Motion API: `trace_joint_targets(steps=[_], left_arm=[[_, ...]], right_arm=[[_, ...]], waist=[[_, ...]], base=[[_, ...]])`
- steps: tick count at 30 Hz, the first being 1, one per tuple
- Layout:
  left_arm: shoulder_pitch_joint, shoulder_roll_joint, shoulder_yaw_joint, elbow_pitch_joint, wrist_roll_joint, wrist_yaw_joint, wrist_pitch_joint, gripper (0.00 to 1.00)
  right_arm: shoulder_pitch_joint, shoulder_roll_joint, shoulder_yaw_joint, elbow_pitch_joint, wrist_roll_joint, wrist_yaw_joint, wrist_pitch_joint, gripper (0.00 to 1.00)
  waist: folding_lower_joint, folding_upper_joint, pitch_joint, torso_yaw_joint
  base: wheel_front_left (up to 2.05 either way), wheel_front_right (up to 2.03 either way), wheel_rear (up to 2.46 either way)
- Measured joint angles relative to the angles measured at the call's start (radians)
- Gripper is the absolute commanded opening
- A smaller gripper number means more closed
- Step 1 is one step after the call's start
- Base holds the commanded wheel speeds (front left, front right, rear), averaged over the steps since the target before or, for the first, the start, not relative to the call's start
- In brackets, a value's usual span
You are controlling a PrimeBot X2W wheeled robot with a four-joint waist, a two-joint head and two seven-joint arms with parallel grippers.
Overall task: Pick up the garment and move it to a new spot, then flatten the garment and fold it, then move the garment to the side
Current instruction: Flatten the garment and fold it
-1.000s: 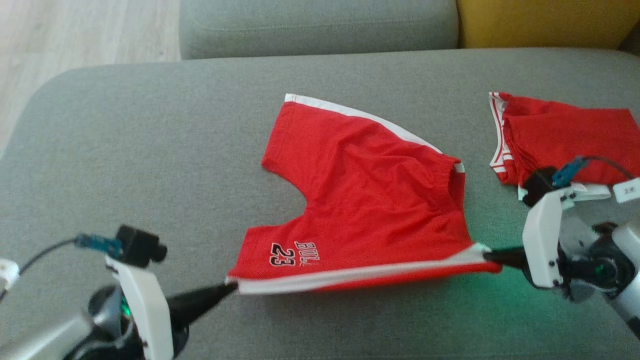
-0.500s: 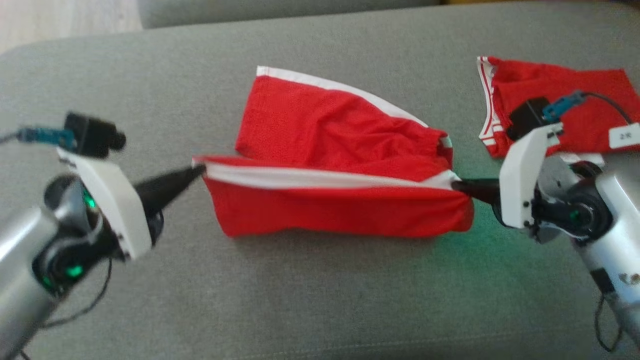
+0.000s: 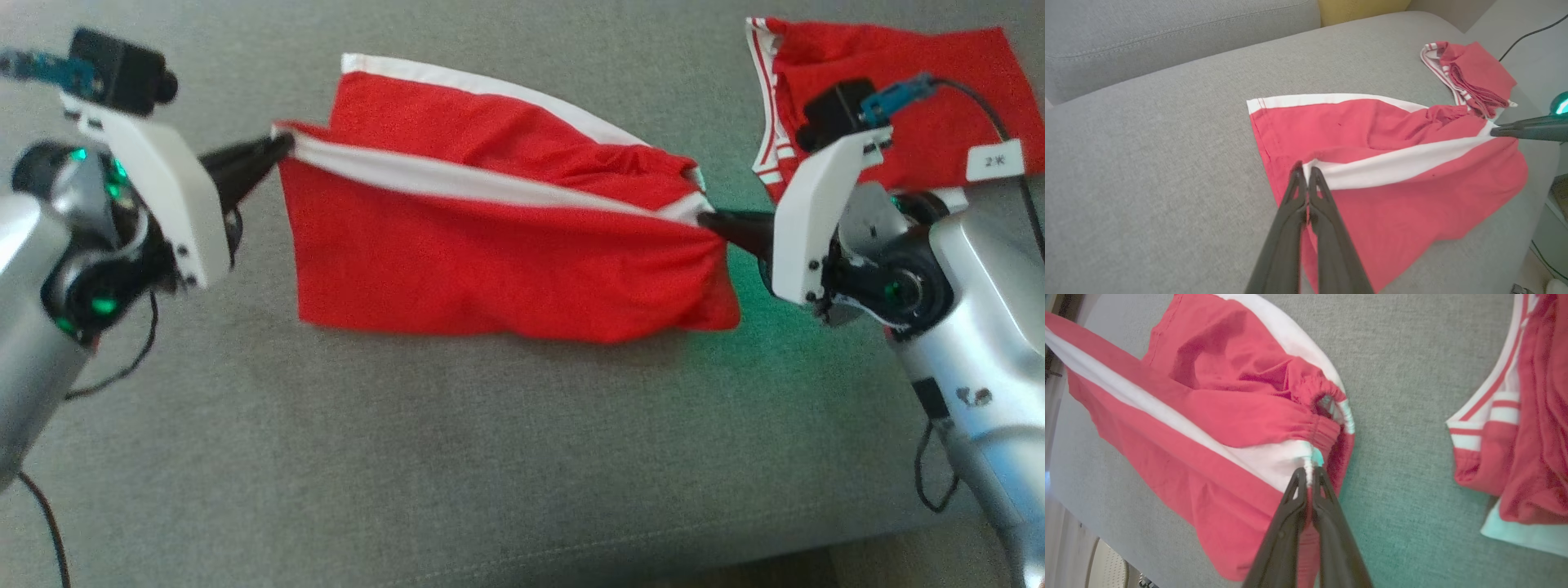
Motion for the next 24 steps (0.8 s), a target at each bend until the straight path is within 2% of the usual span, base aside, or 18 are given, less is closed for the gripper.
trace_joint_targets(steps=[14, 24], left_arm=[[-0.214, -0.079, -0.042, 0.222, 0.1, -0.009, -0.032, 0.0], [-0.293, -0.117, -0.096, 0.324, 0.117, -0.009, -0.118, 0.0]], right_arm=[[-0.099, 0.062, -0.002, 0.079, -0.024, 0.0, -0.117, 0.0], [-0.159, 0.096, 0.002, 0.136, -0.033, 0.0, -0.212, 0.0]], waist=[[0.0, 0.0, 0.092, -0.052], [0.0001, 0.0, 0.136, -0.07]], base=[[0.0, 0.0, 0.0], [0.0, 0.0, 0.0]])
